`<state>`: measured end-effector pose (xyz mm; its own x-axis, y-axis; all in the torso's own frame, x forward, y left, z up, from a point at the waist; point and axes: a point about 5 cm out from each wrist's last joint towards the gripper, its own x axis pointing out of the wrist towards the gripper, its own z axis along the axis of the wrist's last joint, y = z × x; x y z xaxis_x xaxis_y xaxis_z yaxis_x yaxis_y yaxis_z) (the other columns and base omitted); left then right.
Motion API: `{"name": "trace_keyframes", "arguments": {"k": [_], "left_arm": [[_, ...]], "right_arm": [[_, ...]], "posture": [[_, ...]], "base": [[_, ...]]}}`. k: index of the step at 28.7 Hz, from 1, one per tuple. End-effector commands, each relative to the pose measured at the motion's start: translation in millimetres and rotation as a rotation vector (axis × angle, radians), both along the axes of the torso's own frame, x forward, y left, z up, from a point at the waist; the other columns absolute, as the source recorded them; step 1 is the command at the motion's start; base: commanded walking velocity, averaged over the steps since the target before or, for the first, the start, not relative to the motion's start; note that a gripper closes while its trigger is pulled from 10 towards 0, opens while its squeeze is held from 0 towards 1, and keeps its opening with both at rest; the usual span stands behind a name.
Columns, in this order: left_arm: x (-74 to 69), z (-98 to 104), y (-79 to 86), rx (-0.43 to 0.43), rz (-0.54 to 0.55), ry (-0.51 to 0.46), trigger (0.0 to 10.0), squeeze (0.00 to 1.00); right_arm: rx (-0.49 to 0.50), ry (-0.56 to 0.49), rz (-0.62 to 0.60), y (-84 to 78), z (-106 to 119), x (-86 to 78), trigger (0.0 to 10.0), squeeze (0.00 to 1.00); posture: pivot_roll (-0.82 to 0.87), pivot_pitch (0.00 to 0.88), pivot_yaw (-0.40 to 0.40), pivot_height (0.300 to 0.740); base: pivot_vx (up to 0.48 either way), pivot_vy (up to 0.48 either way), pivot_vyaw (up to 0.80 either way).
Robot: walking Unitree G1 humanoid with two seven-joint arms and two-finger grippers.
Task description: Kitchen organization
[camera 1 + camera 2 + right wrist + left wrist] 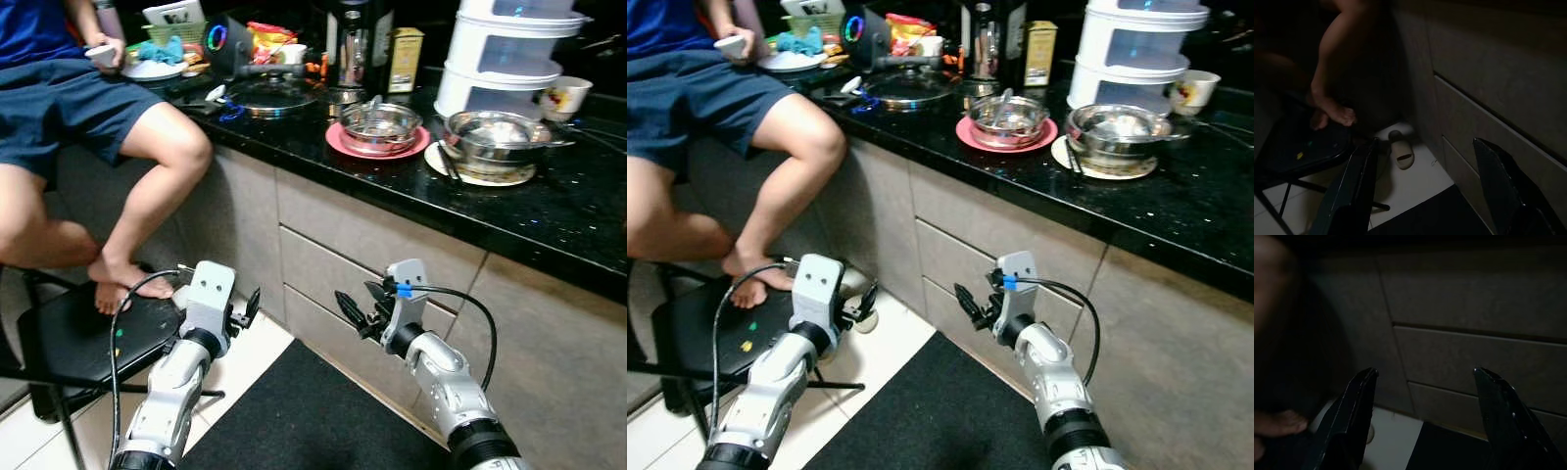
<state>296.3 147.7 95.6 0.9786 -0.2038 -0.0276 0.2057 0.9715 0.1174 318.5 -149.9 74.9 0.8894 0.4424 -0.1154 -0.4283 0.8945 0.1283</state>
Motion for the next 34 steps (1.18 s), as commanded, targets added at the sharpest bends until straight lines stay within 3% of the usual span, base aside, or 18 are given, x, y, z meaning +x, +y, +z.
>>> {"name": "trace_keyframes", "arguments": {"k": [1,5,6,7,9,10,12,13,18,23,30,34], "left_arm": [[-2.3,2.2,0.5,0.000,-0.001,-0.022,10.0,0.00],[-2.4,7.7,1.8,0.014,-0.007,-0.052,10.0,0.00],[-0.5,18.2,6.8,0.014,0.000,-0.090,10.0,0.00],[-0.5,18.2,6.8,0.014,0.000,-0.090,10.0,0.00],[2.2,31.3,11.2,0.008,0.003,-0.135,10.0,0.00],[3.8,44.0,13.3,0.005,-0.003,-0.176,10.0,0.00],[4.4,49.3,13.9,0.007,-0.005,-0.194,10.0,0.00],[6.0,60.5,15.2,0.004,-0.006,-0.229,10.0,0.00],[9.3,76.0,16.2,-0.005,-0.007,-0.277,10.0,0.00],[13.1,105.3,19.9,-0.016,-0.006,-0.362,10.0,0.00],[12.8,132.5,20.1,-0.029,-0.022,-0.433,10.0,0.00],[11.5,144.5,19.0,-0.036,-0.029,-0.461,10.0,0.00]], "right_arm": [[0.039,-0.001,0.019,2.9,0.3,-1.1,10.0,0.00],[0.141,-0.050,0.092,7.1,8.8,-4.9,10.0,0.00],[0.283,-0.079,0.176,8.7,18.7,-11.3,10.0,0.00],[0.283,-0.079,0.176,8.7,18.7,-11.3,10.0,0.00],[0.445,-0.095,0.257,9.9,29.8,-19.0,10.0,0.00],[0.572,-0.112,0.344,13.1,41.5,-28.4,10.0,0.00],[0.605,-0.122,0.382,15.0,46.1,-32.9,10.0,0.00],[0.614,-0.129,0.437,19.2,50.2,-39.6,10.0,0.00],[0.535,-0.109,0.461,23.9,45.3,-42.3,10.0,0.00],[0.386,-0.011,0.304,15.6,22.1,-31.2,10.0,0.00],[0.448,0.033,0.324,12.9,23.5,-35.9,10.0,0.00],[0.458,0.064,0.349,12.0,20.8,-37.2,10.0,0.00]], "posture": [[-0.03,0.000,-0.005,0.740],[-0.03,0.000,0.003,0.740],[-0.03,0.000,0.007,0.740],[-0.03,0.000,0.007,0.740],[-0.03,0.000,0.007,0.740],[-0.03,0.000,0.009,0.740],[-0.03,0.000,0.009,0.740],[-0.03,0.000,0.011,0.740],[-0.04,0.000,0.014,0.740],[-0.03,0.000,0.013,0.740],[-0.03,0.000,0.014,0.740],[-0.02,0.000,0.013,0.740]], "base": [[0.259,0.000,0.00],[0.321,0.000,0.00],[0.356,0.000,0.00],[0.356,0.000,0.00],[0.366,0.000,0.00],[0.371,0.000,0.00],[0.369,0.000,0.00],[0.379,0.000,0.00],[0.380,0.000,0.00],[0.387,0.000,0.00],[0.394,0.000,0.00],[0.395,0.000,-0.80]]}}
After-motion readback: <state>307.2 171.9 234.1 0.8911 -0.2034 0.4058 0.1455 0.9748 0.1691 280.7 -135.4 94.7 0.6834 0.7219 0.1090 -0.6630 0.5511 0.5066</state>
